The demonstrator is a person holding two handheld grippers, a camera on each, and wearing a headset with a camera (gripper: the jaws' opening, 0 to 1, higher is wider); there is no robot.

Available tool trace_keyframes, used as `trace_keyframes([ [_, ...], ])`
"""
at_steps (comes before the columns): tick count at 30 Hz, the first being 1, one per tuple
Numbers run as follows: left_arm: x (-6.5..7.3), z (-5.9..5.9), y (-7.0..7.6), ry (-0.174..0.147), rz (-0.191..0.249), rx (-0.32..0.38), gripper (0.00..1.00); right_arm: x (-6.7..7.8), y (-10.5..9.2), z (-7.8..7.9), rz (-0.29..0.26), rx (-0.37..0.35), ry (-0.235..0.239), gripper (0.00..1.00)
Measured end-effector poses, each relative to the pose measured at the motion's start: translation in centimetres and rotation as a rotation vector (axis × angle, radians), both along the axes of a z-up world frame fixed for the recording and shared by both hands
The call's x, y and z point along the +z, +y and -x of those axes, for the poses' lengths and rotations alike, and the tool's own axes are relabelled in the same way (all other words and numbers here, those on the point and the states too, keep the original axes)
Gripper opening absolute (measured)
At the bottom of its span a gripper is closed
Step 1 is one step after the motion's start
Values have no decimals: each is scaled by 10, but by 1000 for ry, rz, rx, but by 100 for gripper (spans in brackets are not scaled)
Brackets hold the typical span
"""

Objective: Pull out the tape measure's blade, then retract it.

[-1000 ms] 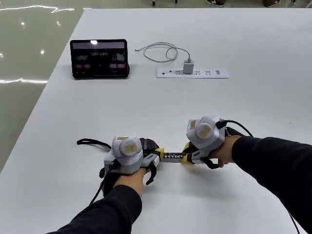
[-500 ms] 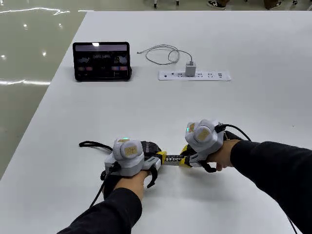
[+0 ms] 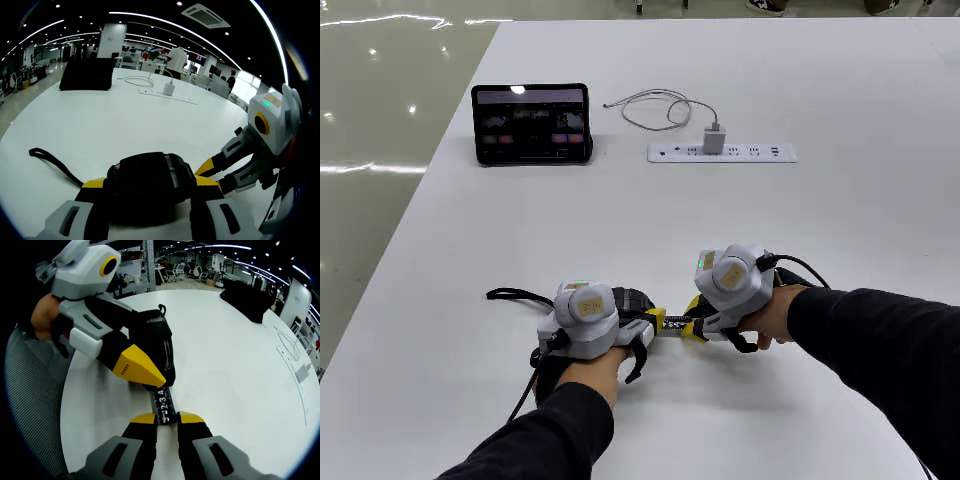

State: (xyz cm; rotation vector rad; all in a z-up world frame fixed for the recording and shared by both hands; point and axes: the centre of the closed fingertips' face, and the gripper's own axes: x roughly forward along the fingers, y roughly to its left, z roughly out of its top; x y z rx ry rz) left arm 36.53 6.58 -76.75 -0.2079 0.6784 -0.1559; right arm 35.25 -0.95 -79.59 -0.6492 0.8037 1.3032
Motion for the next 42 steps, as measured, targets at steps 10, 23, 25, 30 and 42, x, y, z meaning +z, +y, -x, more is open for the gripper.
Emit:
trace_keyframes([
  [10,0,0,0,2,9,-4,61,2,12,-1,-18,1,-4,11],
  [23,1,0,1,3,16,-9,61,1,19,0,-38,15,-19,11],
  [25,1,1,0,5,17,-10,61,2,21,0,-41,16,-17,11],
  [30,1,1,1,7,18,-9,61,2,24,1,-41,27,-19,11],
  [42,0,0,0,4,18,-11,61,2,26,2,-57,124,-92,13],
])
